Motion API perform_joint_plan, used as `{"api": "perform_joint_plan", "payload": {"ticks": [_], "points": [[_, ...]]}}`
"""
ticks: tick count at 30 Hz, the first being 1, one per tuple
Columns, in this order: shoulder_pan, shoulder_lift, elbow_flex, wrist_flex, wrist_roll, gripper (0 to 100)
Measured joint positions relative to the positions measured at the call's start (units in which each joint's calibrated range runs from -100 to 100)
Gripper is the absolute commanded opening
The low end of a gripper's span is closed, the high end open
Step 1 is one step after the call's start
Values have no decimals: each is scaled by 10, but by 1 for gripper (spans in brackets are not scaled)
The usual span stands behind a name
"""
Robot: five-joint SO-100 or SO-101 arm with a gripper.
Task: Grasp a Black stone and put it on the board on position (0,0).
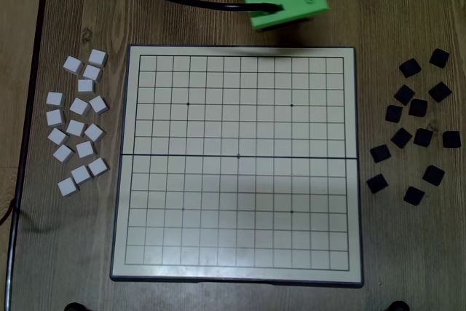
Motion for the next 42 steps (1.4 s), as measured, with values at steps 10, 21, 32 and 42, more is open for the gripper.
{"api": "perform_joint_plan", "payload": {"ticks": [10, 21, 32, 42], "points": [[-123, 128, -180, 66, -37, 6], [-198, 257, -434, 163, -57, 6], [-222, 311, -556, 177, -70, 6], [-234, 318, -564, 159, -107, 6]]}}
